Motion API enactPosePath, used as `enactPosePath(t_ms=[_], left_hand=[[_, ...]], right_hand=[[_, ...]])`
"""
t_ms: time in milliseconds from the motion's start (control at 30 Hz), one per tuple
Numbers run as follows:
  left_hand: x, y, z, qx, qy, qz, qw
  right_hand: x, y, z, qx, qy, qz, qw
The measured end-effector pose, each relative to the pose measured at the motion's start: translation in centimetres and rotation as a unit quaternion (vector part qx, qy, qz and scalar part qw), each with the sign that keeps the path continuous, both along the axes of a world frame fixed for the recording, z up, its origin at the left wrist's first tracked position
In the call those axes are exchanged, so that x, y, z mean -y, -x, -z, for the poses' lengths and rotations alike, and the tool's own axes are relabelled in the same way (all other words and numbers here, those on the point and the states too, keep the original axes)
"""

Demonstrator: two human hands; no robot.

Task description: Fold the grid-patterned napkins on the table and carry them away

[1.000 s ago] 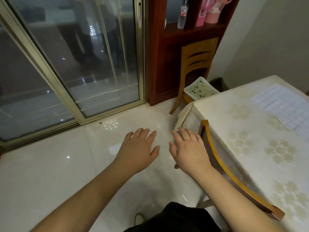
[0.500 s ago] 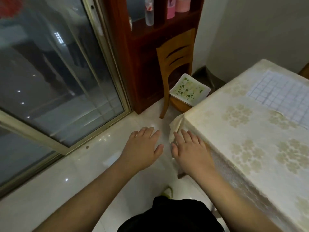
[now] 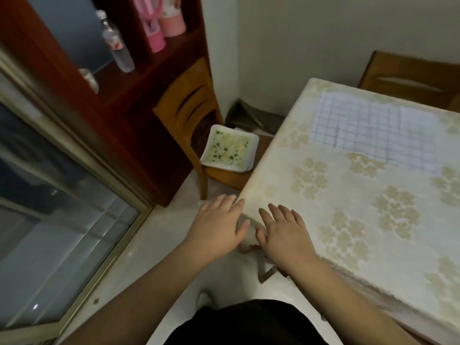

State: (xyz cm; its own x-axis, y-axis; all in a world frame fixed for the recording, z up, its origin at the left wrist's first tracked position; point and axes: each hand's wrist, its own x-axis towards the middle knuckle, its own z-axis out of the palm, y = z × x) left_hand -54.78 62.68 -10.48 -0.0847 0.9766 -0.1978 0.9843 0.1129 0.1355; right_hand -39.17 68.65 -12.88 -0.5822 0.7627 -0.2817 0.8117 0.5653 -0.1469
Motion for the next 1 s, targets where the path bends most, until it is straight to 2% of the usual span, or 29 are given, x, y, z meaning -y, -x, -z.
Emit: enactPosePath(t_ms=[200, 400, 600, 1000], left_hand=[[-8.2, 3.6, 1.2, 0.005, 0.007, 0.099, 0.995], [-15.0, 8.3, 0.7, 0.022, -0.014, 0.210, 0.977], [-20.1, 12.5, 0.0, 0.036, -0.014, 0.285, 0.958], [-28.2, 9.5, 0.3, 0.044, -0.021, 0.377, 0.925]], right_hand=[[-4.3, 2.5, 0.2, 0.041, -0.019, 0.120, 0.992], [-7.7, 6.9, -0.6, 0.014, -0.041, 0.246, 0.968], [-9.9, 10.1, -1.5, 0.015, -0.063, 0.322, 0.945], [-13.5, 9.1, -1.2, 0.017, -0.068, 0.402, 0.913]])
